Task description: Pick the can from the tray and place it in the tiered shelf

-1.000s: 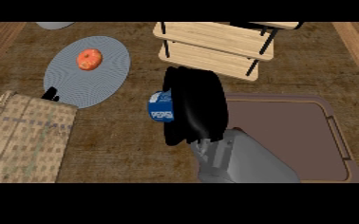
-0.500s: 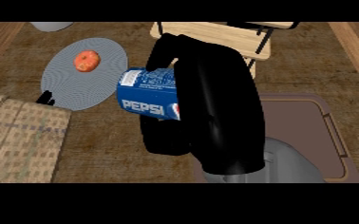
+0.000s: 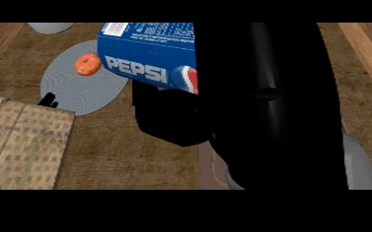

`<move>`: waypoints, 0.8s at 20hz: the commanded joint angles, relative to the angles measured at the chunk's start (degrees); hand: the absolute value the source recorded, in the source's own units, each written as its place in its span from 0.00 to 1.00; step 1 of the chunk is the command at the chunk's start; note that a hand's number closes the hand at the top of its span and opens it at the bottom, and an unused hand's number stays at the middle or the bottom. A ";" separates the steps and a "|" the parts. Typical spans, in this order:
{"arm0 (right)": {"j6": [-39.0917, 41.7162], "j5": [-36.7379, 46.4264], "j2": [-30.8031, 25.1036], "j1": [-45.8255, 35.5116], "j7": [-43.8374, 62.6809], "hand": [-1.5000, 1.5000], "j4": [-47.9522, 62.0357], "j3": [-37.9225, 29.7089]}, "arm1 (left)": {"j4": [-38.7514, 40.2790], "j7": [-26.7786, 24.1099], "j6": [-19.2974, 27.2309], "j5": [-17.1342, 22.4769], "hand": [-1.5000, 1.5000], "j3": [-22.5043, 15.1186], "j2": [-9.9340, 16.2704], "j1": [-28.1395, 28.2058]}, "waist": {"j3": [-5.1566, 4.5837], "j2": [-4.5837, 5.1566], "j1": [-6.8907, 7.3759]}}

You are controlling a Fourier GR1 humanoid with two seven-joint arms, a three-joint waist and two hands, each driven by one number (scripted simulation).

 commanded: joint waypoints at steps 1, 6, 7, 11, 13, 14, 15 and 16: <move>8.53 3.15 -1.53 -6.29 10.15 1.00 4.17 -1.95 | 1.48 0.36 -0.85 0.50 0.50 1.32 1.38 -1.06 | -0.06 -0.08 -0.54; 11.55 2.27 -1.45 -12.10 8.38 1.00 10.85 -6.96 | -0.11 -0.27 -0.50 0.01 0.50 0.96 0.74 -0.60 | -0.01 0.01 0.04; 11.89 2.68 -1.95 -12.87 7.84 1.00 12.30 -7.78 | 1.19 -1.66 -0.68 -0.42 0.50 1.19 0.86 0.22 | -0.04 0.05 0.03; 12.08 2.03 -3.36 -15.07 3.08 1.00 17.61 -12.05 | -1.86 1.76 2.07 -1.49 0.50 -1.33 -2.37 -1.40 | 0.05 0.23 0.05; 13.57 4.02 -4.01 -16.80 4.28 1.00 18.94 -12.25 | -0.33 -1.08 -0.88 -0.26 0.50 0.95 0.19 1.09 | 0.01 0.12 0.21; 11.88 6.26 -3.90 -17.90 3.26 1.00 22.43 -11.57 | 1.96 -1.67 -0.55 -0.58 0.50 0.80 -0.44 -0.35 | -0.04 0.34 0.21; 11.94 5.13 -6.01 -15.53 -0.27 1.00 22.25 -13.50 | 1.90 -1.95 -0.92 -0.77 0.50 0.66 -0.34 0.04 | 0.02 0.40 0.12; 10.47 6.29 -6.69 -18.97 -2.03 1.00 27.80 -14.82 | -0.94 -0.28 -0.16 -0.96 0.50 -0.27 -1.10 0.44 | 0.01 0.49 0.92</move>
